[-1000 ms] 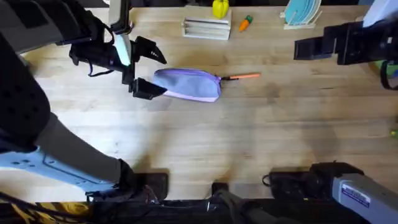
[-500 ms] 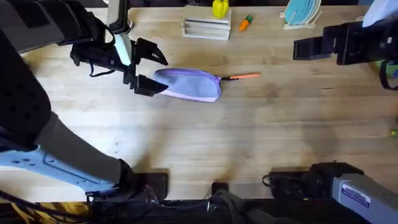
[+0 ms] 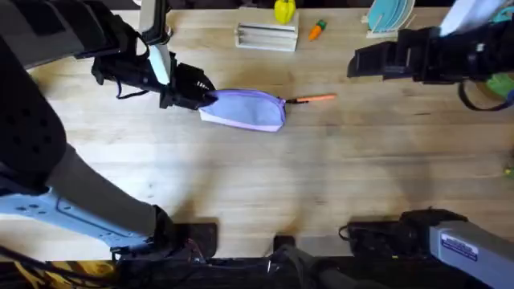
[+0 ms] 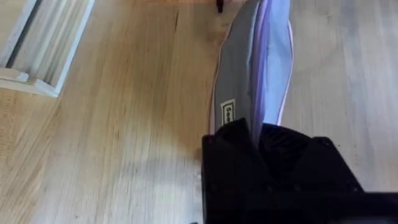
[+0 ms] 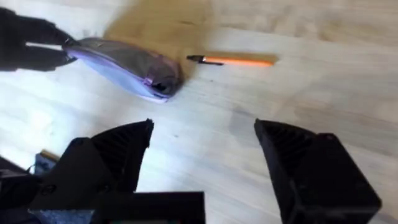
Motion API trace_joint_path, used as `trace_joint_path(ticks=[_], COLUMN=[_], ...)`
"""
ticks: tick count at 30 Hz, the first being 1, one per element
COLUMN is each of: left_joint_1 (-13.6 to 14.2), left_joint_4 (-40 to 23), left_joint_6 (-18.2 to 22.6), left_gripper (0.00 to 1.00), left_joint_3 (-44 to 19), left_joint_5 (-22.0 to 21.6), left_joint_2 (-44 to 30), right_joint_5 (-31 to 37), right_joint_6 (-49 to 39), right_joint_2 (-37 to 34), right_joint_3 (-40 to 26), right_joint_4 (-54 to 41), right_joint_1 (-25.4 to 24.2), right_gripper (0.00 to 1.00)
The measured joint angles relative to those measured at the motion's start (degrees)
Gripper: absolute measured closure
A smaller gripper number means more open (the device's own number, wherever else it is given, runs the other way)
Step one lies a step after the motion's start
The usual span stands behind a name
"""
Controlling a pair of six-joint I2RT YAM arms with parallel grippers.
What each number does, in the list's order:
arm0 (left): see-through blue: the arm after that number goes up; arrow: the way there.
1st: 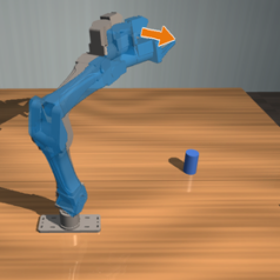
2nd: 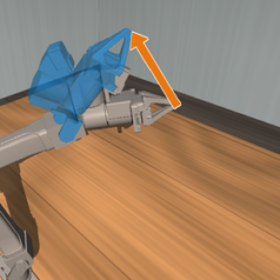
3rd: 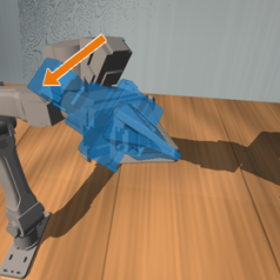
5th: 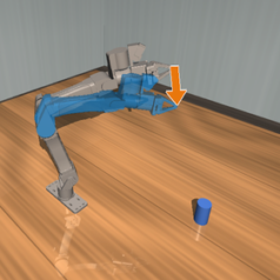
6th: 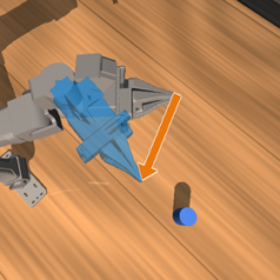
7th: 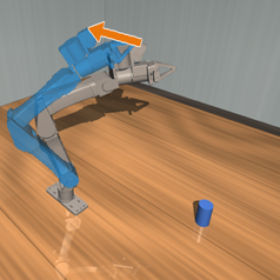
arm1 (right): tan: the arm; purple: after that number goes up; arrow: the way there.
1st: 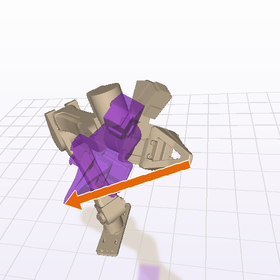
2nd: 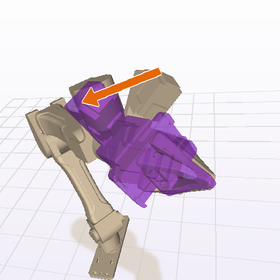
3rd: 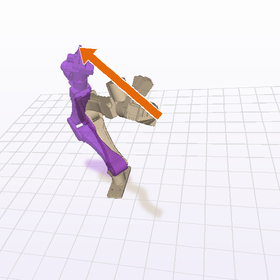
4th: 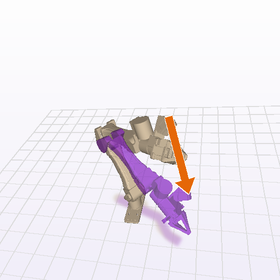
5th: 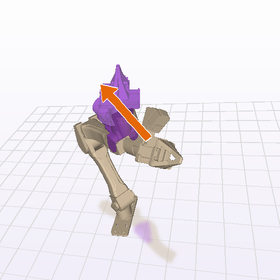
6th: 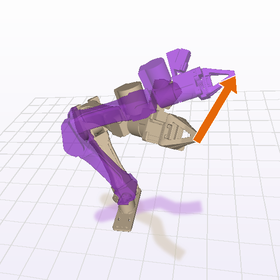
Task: Unzip the bag, pick up the pens from the table one at a time and place them inside, then zip the bag closed.
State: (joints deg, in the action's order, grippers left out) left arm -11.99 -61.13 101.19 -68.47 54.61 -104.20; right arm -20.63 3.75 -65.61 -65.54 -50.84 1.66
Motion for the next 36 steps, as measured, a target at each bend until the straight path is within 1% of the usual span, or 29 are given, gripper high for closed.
trace_joint_path(ticks=[4, 8, 11, 14, 18, 25, 30, 36], left_joint_1=[0.0, 0.0, 0.0, 0.0, 0.0, 0.0, 0.0, 0.0], left_joint_4=[0.01, 0.01, 0.01, 0.01, 0.01, 0.01, 0.01, 0.01], left_joint_6=[0.0, 0.0, 0.0, 0.0, 0.0, 0.0, 0.0, 0.0], left_gripper=[0.961, 0.96, 0.96, 0.961, 0.96, 0.959, 0.96, 0.96], left_joint_3=[0.0, 0.0, 0.0, 0.0, 0.0, 0.0, 0.0, 0.0], left_joint_5=[0.0, 0.0, 0.0, 0.0, 0.0, 0.0, 0.0, 0.0], left_joint_2=[-0.01, -0.01, -0.01, -0.01, -0.01, 0.02, -0.01, -0.01], right_joint_5=[-5.58, -10.51, -12.49, -13.67, -15.5, -16.95, -17.18, -18.14], right_joint_6=[1.0, 1.97, 3.52, 5.91, 9.61, 18.93, 23.17, 28.0], right_joint_2=[-6.23, -12.51, -16.24, -19.35, -22.45, -27.37, -30.85, -34.41], right_joint_3=[0.0, 0.0, 0.0, 0.0, 0.0, 0.0, 0.0, 0.0], right_joint_4=[2.08, 7.33, 11.52, 15.25, 18.73, 19.38, 20.0, 25.85], right_joint_1=[3.04, 6.84, 9.26, 11.03, 11.86, 11.97, 13.2, 15.71], right_gripper=[0.004, 0.004, 0.004, 0.004, 0.004, 0.004, 0.004, 0.004])
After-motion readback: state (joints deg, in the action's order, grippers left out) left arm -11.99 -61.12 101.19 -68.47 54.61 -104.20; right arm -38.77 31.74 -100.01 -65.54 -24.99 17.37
